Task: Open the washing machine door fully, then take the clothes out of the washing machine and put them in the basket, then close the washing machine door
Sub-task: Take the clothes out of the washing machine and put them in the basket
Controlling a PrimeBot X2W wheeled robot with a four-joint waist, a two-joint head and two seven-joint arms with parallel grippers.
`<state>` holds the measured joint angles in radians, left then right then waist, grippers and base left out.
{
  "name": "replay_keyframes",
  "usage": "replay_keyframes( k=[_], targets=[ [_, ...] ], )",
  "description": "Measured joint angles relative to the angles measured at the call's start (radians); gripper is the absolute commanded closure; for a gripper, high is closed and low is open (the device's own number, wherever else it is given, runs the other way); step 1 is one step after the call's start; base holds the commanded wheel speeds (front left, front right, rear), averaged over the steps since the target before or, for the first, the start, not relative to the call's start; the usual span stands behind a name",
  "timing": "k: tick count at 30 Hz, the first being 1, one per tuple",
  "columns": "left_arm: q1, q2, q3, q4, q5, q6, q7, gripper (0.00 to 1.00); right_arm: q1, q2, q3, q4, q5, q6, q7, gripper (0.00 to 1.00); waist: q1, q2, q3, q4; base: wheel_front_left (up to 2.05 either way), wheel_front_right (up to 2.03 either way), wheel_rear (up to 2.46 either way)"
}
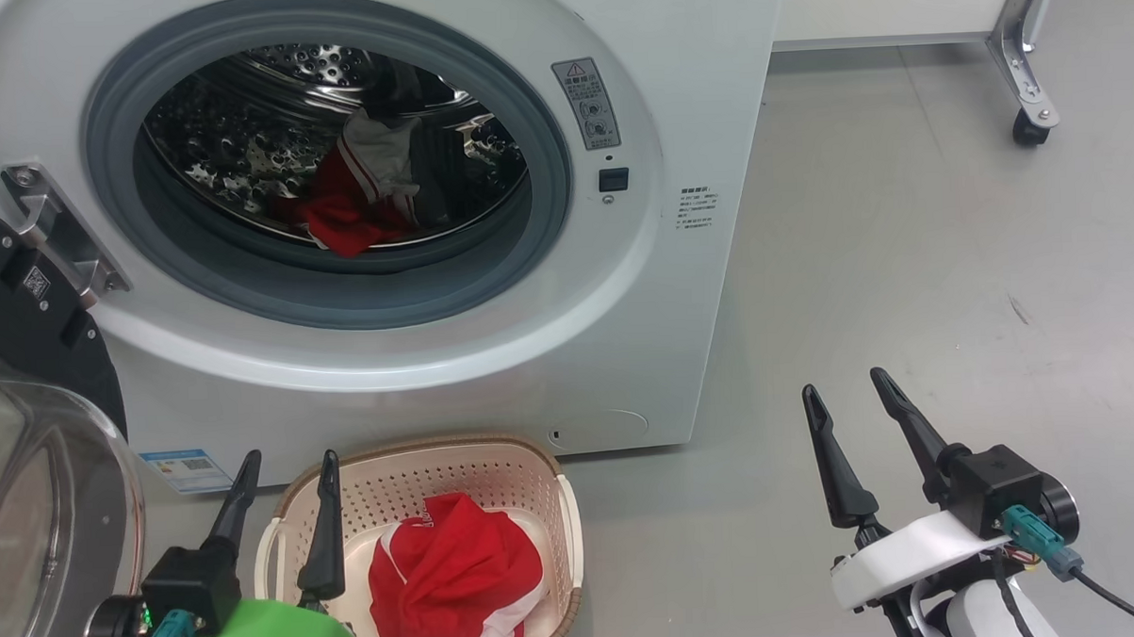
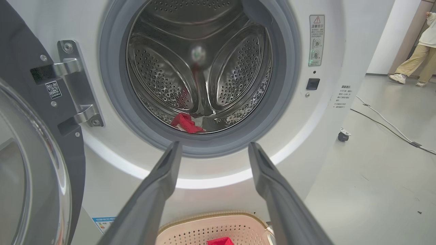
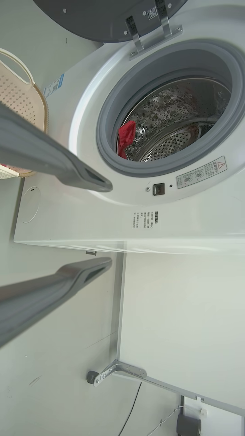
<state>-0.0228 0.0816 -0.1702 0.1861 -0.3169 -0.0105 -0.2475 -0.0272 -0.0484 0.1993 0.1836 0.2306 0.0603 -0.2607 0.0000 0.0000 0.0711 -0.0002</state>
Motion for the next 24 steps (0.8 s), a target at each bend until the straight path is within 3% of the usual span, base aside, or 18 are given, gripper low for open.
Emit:
replay_keyframes(
  k=[24],
  targets=[
    [0.115,0.0,-0.027,-0.163,0.0,0.038,0.05,0.0,0.037,0.003,-0.007,-0.02,-0.003,0.0,0.0,0.0,0.0,0.0,0.0,-0.003,0.0,0.0,0.0]
  ],
)
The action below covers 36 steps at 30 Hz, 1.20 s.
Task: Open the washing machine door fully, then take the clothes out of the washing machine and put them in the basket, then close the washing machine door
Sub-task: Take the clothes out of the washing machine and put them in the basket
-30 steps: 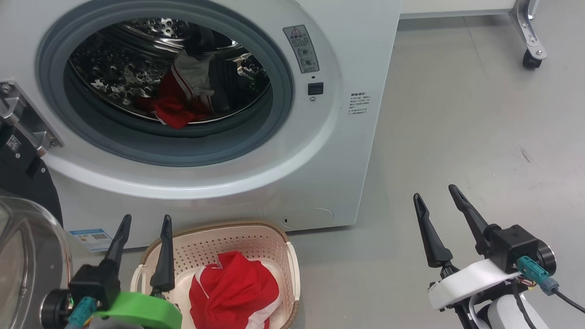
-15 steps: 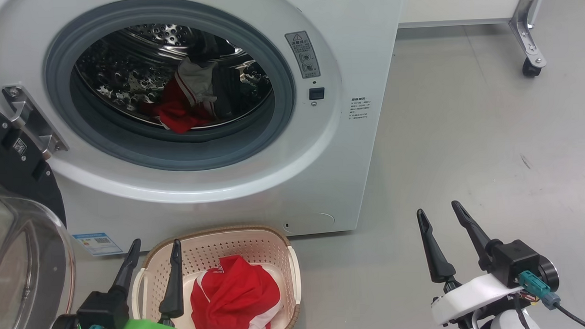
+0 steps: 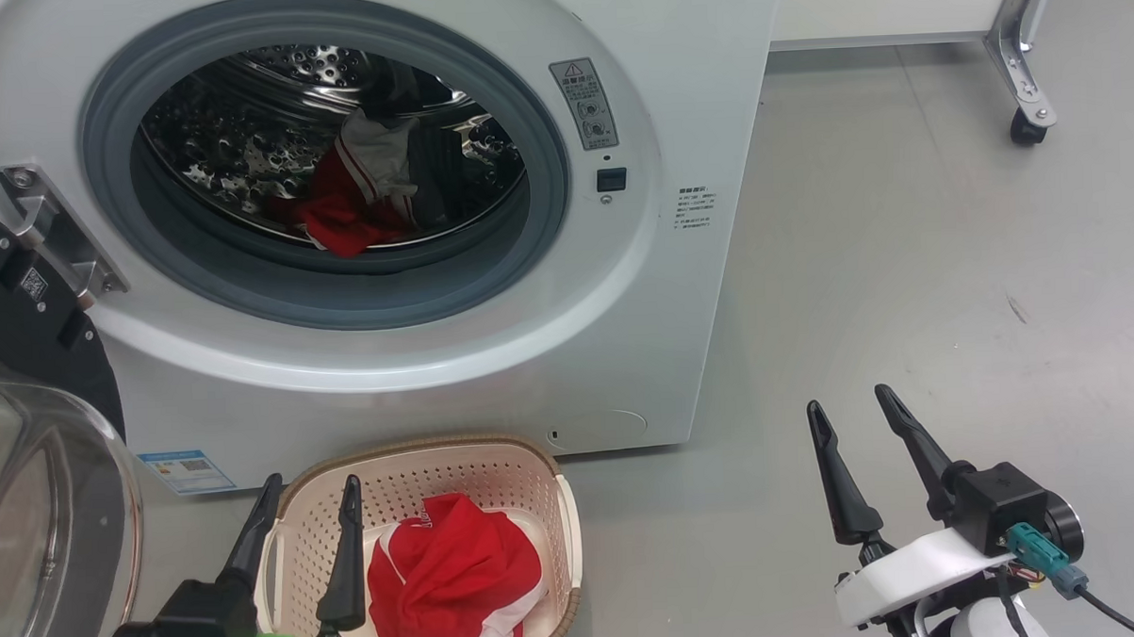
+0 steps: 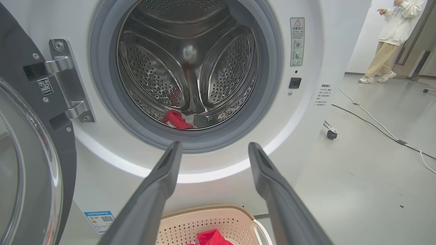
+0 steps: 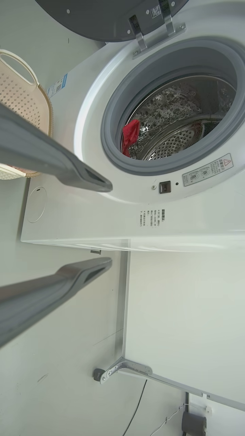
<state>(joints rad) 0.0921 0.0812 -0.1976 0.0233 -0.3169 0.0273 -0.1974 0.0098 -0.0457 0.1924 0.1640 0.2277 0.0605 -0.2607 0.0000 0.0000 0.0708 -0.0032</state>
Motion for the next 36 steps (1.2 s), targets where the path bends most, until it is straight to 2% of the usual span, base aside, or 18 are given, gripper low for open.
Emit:
replay_keyframes(
  k=[12,23,36],
  targets=[
    [0.016,0.003,-0.009,-0.04,0.002,0.003,0.022,0.0,0.0,0.0,0.005,-0.013,0.0,0.003,0.0,0.0,0.0,0.0,0.011,-0.003,0.0,0.0,0.0],
    [0.003,0.004,-0.014,-0.027,-0.017,-0.003,0.066,0.0,-0.006,0.0,0.03,-0.048,-0.012,0.01,0.0,0.0,0.0,0.0,0.079,-0.023,0.0,0.0,0.0],
    [-0.243,0.017,-0.002,0.112,-0.035,-0.034,0.147,0.0,-0.074,0.0,0.054,-0.109,-0.02,0.008,0.0,0.0,0.0,0.0,0.233,-0.068,0.0,0.0,0.0]
  ],
)
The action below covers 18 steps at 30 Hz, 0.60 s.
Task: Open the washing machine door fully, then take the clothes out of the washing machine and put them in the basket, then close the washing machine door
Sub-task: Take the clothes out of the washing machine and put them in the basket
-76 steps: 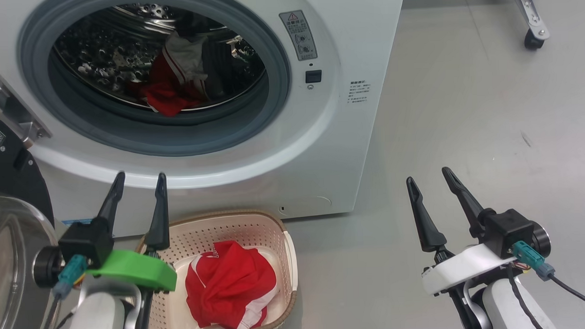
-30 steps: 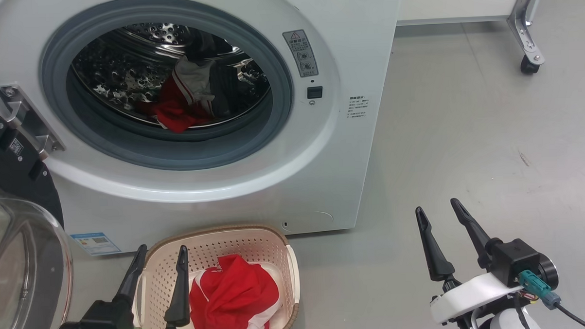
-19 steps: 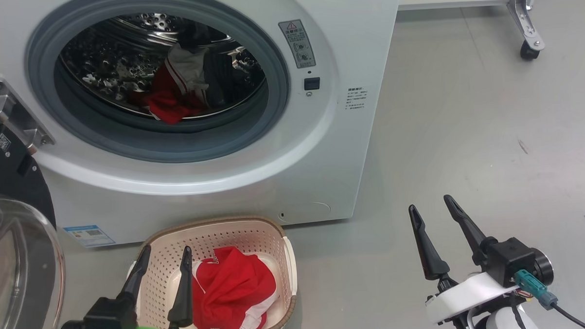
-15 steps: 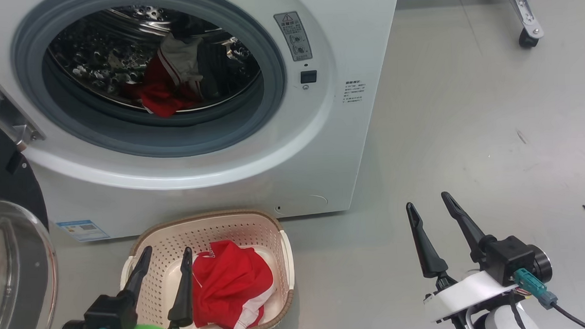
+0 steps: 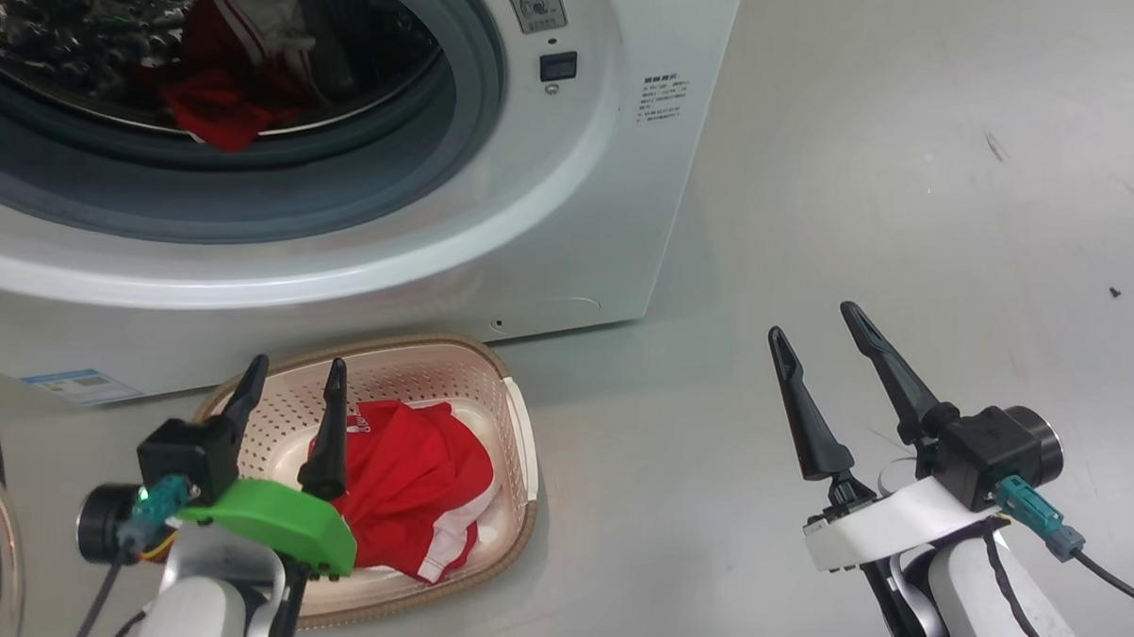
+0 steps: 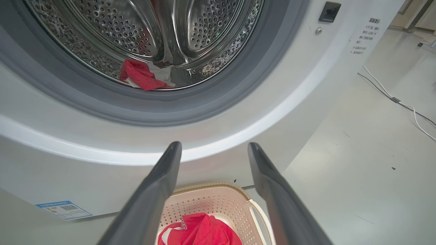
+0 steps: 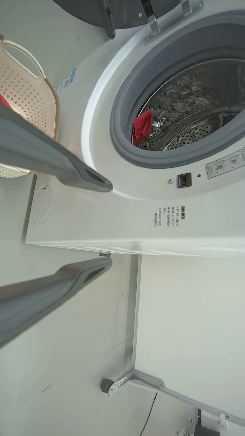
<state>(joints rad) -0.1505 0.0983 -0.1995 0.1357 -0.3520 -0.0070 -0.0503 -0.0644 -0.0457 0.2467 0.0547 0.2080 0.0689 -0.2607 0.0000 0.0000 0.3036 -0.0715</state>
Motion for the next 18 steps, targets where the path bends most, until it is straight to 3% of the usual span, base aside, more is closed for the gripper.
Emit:
replay_keyframes(
  k=[11,18],
  targets=[
    [-0.258,0.032,0.038,0.106,-0.07,-0.046,0.137,0.0,-0.081,-0.001,0.04,-0.052,0.046,-0.02,0.0,0.0,0.0,0.0,0.15,-0.057,0.0,0.0,0.0],
    [-0.418,0.097,0.055,0.163,-0.071,-0.062,0.221,0.0,-0.144,-0.001,0.063,-0.069,0.077,-0.044,0.0,0.0,0.0,0.0,0.243,-0.095,0.0,0.0,0.0]
  ],
)
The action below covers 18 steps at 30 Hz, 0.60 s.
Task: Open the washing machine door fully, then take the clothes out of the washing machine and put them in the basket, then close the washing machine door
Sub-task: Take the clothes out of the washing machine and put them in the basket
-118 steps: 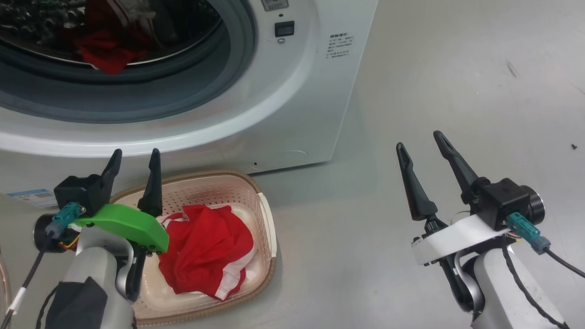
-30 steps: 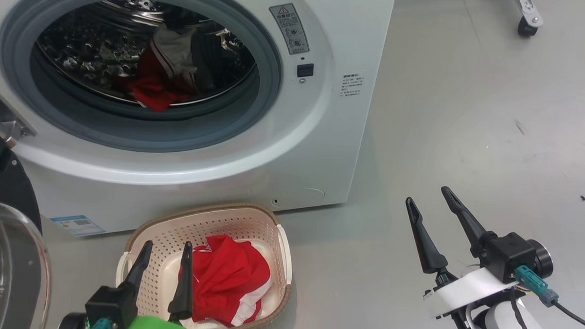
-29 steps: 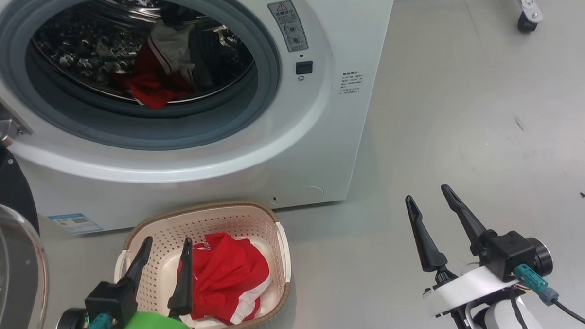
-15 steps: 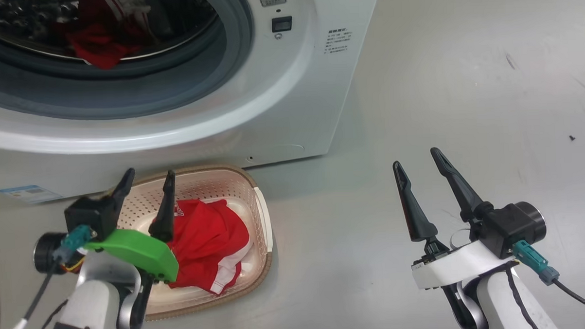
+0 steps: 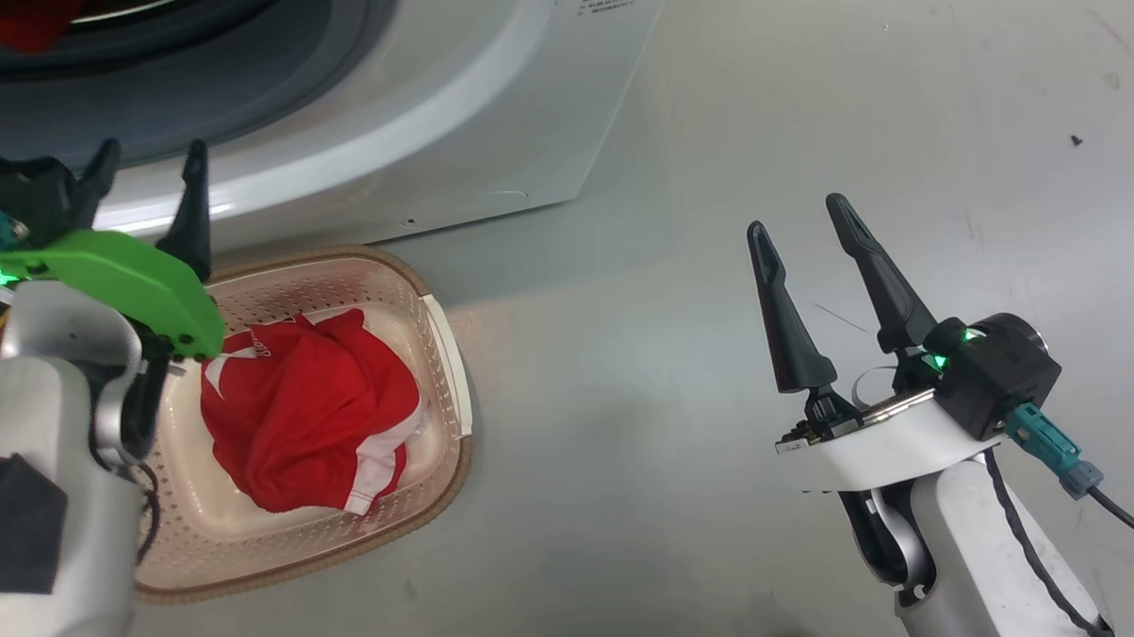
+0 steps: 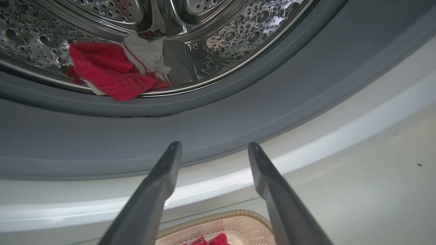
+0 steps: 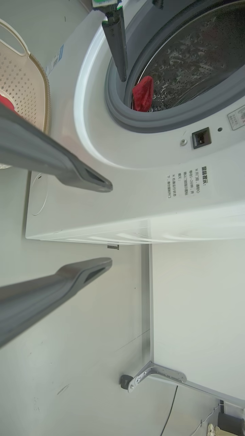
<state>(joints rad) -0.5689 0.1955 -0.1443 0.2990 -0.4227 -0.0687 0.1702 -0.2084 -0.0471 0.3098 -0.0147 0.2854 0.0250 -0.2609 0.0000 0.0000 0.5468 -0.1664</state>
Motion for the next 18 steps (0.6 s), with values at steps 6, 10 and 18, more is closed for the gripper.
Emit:
replay_keyframes(
  k=[6,10,18],
  targets=[
    [-0.119,0.07,0.013,0.032,0.024,-0.007,0.047,0.0,-0.028,0.0,0.022,-0.001,0.031,-0.012,0.0,0.0,0.0,0.0,0.057,-0.033,0.0,0.0,0.0],
    [-0.193,0.119,0.016,0.048,0.047,-0.009,0.077,0.0,-0.042,-0.001,0.041,-0.002,0.048,-0.02,0.0,0.0,0.0,0.0,0.084,-0.056,0.0,0.0,0.0],
    [-0.315,0.192,0.032,0.083,0.077,-0.016,0.128,0.0,-0.069,-0.001,0.082,-0.004,0.088,-0.037,0.0,0.0,0.0,0.0,0.124,-0.097,0.0,0.0,0.0]
  ],
)
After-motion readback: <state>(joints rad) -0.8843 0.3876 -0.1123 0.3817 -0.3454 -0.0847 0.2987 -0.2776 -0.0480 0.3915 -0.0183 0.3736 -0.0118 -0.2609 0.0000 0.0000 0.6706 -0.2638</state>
